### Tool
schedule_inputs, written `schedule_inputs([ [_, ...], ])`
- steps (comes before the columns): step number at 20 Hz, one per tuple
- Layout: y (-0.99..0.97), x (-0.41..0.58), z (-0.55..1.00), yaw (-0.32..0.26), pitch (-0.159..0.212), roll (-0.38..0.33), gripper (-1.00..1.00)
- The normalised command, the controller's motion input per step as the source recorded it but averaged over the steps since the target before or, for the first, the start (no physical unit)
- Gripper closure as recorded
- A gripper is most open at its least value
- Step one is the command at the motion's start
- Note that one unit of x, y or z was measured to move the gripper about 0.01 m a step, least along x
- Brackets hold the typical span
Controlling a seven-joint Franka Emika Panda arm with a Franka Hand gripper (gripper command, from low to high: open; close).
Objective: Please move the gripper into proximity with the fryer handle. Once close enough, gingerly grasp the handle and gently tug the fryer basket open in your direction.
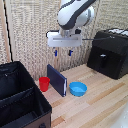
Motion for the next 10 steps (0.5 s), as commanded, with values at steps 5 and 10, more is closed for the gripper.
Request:
schedule_inputs([
  [5,-0.03,0.047,0.00,-0.373,0.000,-0.100,-1.00],
  [10,-0.01,0.081,0.00,-0.314,0.000,-0.239,-1.00],
])
